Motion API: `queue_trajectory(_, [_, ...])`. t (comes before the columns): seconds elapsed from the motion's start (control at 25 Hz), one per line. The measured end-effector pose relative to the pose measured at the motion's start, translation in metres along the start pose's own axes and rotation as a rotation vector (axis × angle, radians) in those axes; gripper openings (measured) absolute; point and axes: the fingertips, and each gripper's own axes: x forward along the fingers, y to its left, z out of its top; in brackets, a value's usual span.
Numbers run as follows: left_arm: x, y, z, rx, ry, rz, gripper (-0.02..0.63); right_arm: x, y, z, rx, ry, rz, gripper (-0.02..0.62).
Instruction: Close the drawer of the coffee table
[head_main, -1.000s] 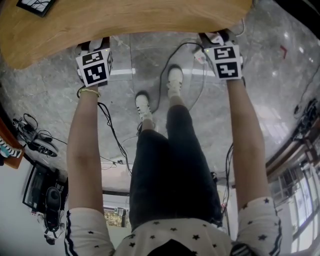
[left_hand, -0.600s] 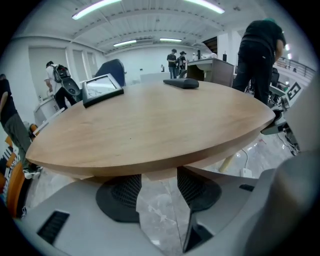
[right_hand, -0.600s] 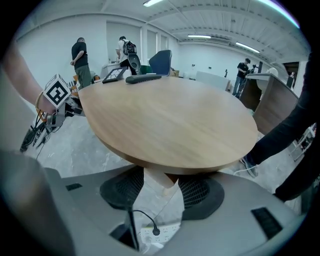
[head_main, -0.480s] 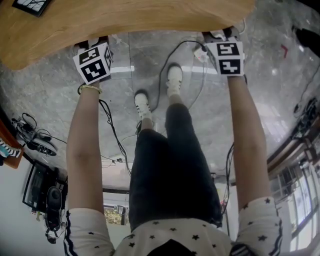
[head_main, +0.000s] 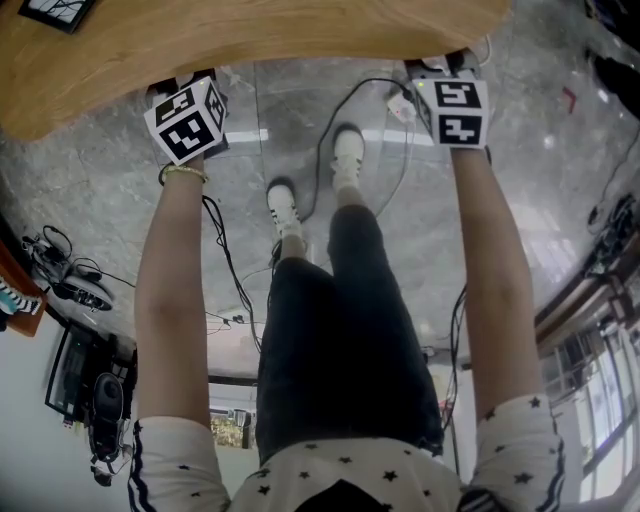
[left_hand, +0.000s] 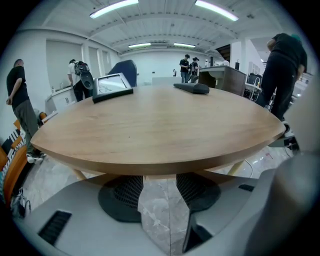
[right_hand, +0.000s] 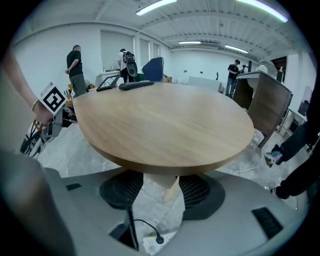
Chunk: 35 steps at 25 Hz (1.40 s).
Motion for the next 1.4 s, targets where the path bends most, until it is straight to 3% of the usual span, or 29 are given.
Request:
queue_trajectory(0.32, [-0.001, 0.0, -0.002, 0.023, 0.006, 0.009, 0.221, -0.001, 0.0, -0.004, 0.047, 0.019, -0.018, 0.212])
queue_trajectory(0.52, [-0.008, -0.012, -0.008, 0.03, 0.022, -0.037, 0.221, -0.008, -0.005, -0.007, 0.085, 0.027, -0.094, 0.21])
queue_trajectory(0.72, [-0.022, -0.02, -0.014, 0.026, 0.01, -0.056, 0.212, -0.025, 0.006, -0.017, 0.114, 0.035, -0.106, 0.209])
queue_trajectory(0.88, [-0.039, -0.026, -0.014, 0.022, -0.024, -0.07, 0.172, -0.042, 0.017, -0.026, 0.146, 0.028, -0.138, 0.125])
queue_trajectory(1.08, [-0.064, -0.036, -0.01, 0.003, -0.063, -0.078, 0.101, -0.064, 0.032, -0.02, 0.194, -0.042, -0.146, 0.09])
queue_trajectory(1.4, [-0.109, -0.046, -0.012, -0.024, -0.104, -0.146, 0.054, -0.097, 0.078, 0.005, 0.277, -0.131, -0.127, 0.03])
